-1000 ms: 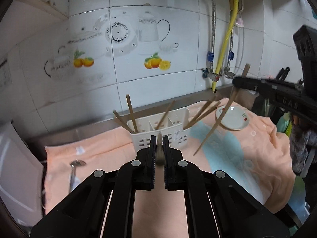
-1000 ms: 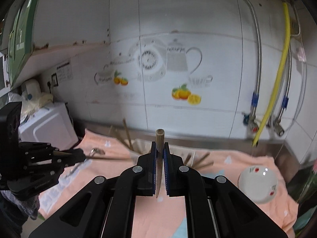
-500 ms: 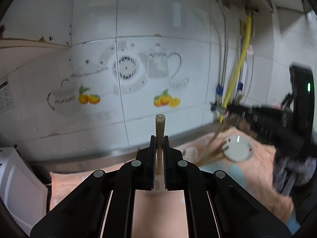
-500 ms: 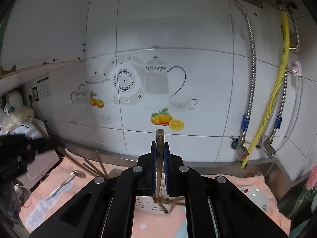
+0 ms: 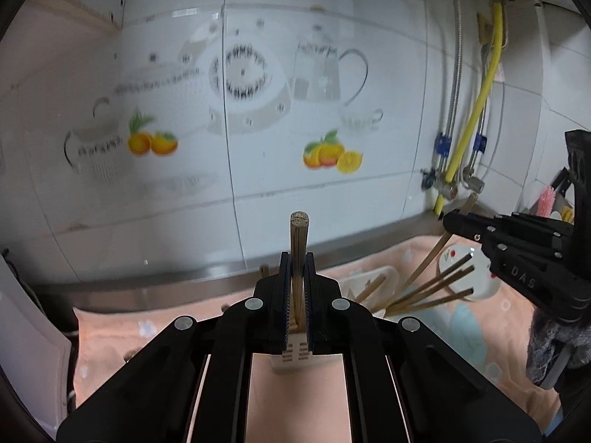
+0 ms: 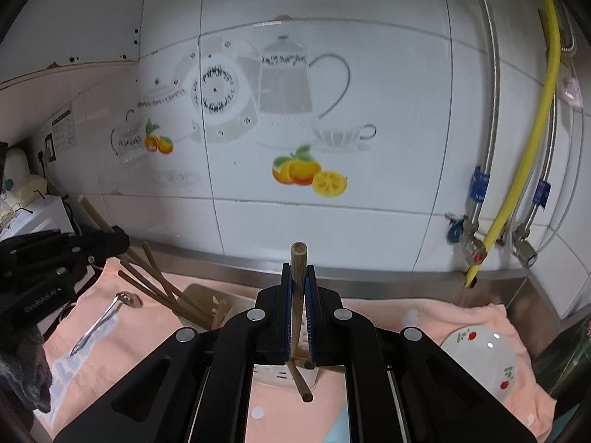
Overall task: Organize utensils
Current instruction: 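Lower the chopstick into the holder and open the left gripper while the right gripper releases its own, then withdraw both open grippers from the holder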
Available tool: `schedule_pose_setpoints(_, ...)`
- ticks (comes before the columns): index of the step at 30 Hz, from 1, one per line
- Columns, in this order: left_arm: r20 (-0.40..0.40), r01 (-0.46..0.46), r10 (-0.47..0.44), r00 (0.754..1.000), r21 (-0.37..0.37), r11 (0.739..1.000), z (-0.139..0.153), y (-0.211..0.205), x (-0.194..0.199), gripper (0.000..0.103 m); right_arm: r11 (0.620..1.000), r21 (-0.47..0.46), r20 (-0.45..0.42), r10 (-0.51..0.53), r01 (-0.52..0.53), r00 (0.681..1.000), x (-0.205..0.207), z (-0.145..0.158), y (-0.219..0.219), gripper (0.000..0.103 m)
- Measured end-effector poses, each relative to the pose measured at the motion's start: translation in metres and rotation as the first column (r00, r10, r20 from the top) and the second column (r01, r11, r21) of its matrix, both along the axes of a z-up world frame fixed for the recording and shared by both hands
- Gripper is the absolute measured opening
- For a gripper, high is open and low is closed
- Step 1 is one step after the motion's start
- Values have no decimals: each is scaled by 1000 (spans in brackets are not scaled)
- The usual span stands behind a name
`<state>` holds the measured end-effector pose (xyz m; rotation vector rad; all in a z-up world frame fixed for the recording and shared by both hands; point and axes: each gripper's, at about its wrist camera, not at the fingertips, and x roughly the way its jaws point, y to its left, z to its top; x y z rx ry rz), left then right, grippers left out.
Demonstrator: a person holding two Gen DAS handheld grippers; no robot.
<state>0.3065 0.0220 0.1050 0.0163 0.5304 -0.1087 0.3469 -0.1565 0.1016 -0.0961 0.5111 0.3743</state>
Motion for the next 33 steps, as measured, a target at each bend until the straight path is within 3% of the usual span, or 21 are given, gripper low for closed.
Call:
schedule_pose_setpoints(7, -32, 1, -1, 999, 9, 1000, -9, -2, -1, 6, 1000, -18, -21, 10, -10, 1000, -3, -7, 3, 7)
schedule_pose_setpoints(12, -28, 3, -3, 1000, 10, 1000, -6, -3, -12, 11, 1000, -20, -14, 12, -12, 1000, -12, -3, 1, 19)
schedule_pose_setpoints(16, -5, -1, 1, 1000, 4, 1000, 0, -2, -28, 35, 1000, -16, -1, 12, -12, 1000, -27, 1, -2, 25)
schedule_pose_setpoints(26, 36, -24, 24, 999, -8, 1000, -3, 4, -93, 63, 1000, -31, 54, -4, 6, 999, -91, 6, -14, 44)
schedule_pose_setpoints(28, 34, -29, 29, 999, -8, 1000, -7, 4, -105, 73, 999, -39, 60, -10, 12, 998, -105, 3, -17, 49)
schedule_pose_setpoints(33, 33, -59, 59, 998, 2, 998, -22, 4, -135, 86, 999, -40, 44, -17, 19, 999, -135, -13, -22, 58)
